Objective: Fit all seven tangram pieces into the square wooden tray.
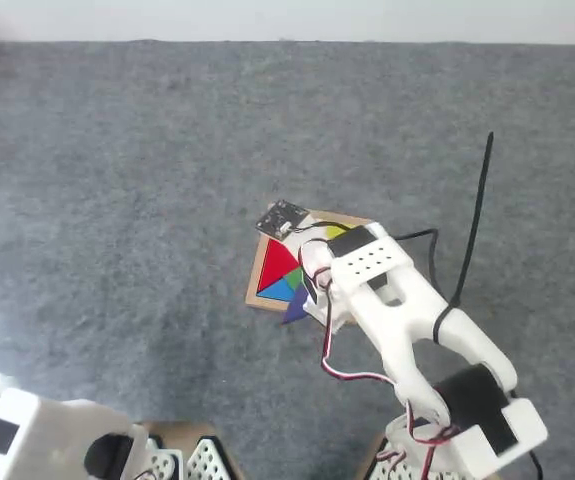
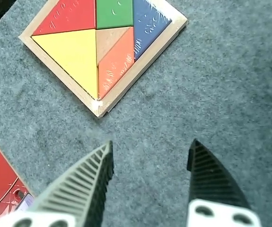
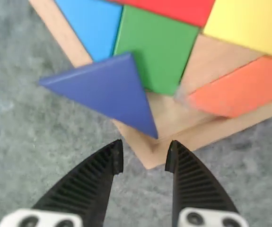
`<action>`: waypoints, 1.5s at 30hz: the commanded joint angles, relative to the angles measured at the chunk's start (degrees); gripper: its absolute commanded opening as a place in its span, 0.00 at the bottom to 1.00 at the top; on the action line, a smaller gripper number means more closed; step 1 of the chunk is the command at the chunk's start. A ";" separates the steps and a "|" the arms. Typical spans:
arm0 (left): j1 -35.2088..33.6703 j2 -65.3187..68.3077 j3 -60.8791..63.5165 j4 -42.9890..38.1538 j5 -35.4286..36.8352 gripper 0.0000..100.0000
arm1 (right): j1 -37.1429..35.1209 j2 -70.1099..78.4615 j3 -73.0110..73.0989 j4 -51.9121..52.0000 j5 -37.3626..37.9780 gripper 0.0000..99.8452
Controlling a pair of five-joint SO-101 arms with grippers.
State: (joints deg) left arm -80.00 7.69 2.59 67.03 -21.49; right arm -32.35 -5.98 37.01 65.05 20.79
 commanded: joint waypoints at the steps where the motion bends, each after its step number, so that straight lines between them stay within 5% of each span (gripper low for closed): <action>1: 0.18 -3.52 -0.48 -1.14 0.09 0.25 | 0.84 -2.51 -0.09 -2.95 0.62 0.15; 24: -1.14 -3.08 -0.48 -2.64 0.09 0.25 | 4.35 17.63 -27.96 0.84 -1.85 0.15; 35: -1.14 -3.08 -0.48 -2.55 0.09 0.25 | 2.95 4.26 -22.15 3.38 -5.89 0.15; 45: -1.14 -3.08 -0.48 -2.73 0.00 0.25 | -8.92 -5.32 -3.16 0.84 -6.24 0.15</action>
State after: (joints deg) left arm -80.88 7.69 2.59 65.54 -21.49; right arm -39.56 -6.24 29.36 67.96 14.99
